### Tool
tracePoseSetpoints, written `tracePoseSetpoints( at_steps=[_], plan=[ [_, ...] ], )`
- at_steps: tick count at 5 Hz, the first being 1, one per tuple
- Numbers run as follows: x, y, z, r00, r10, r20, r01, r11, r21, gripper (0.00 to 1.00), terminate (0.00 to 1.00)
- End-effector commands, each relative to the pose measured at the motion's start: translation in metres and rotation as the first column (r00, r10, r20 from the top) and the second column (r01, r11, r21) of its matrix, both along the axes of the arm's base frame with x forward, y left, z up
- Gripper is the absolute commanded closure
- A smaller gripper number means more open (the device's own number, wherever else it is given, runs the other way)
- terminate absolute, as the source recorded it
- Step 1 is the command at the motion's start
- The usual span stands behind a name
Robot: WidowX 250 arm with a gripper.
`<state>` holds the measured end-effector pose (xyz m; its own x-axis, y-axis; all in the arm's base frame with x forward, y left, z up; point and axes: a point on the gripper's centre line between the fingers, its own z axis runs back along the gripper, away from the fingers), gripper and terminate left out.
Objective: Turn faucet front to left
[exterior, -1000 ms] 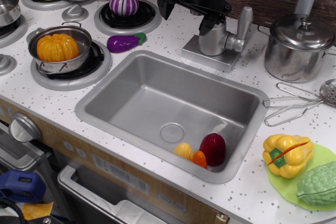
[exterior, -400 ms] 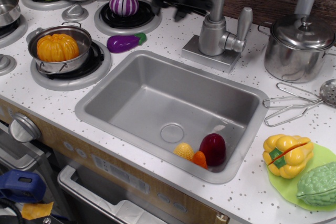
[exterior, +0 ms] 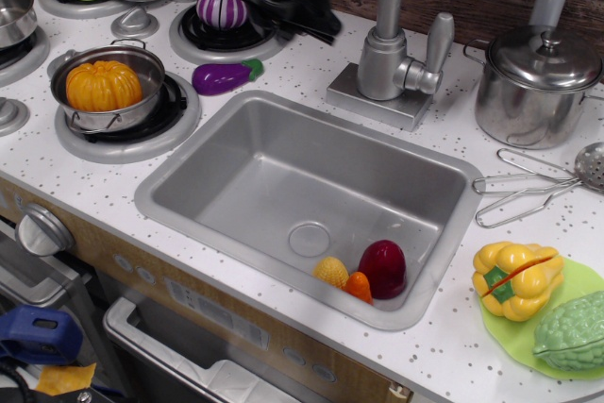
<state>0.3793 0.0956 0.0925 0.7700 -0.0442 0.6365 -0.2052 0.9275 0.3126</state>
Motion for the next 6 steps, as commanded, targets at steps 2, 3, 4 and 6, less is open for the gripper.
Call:
tracePoseSetpoints(
  at_steps=[2, 3, 4, 6],
  plan=[
    [0.032, 0.029, 0.026, 0.995, -0.054, 0.081, 0.05, 0.997, 0.052, 1.0, 0.0],
    [0.047, 0.036, 0.033, 0.993, -0.062, 0.099, 0.056, 0.997, 0.059, 1.0, 0.0],
    [0.059, 0.042, 0.044, 0.991, -0.061, 0.118, 0.052, 0.995, 0.08, 1.0, 0.0],
    [0.075, 0.049, 0.055, 0.989, -0.065, 0.136, 0.051, 0.993, 0.103, 1.0, 0.0]
  ],
)
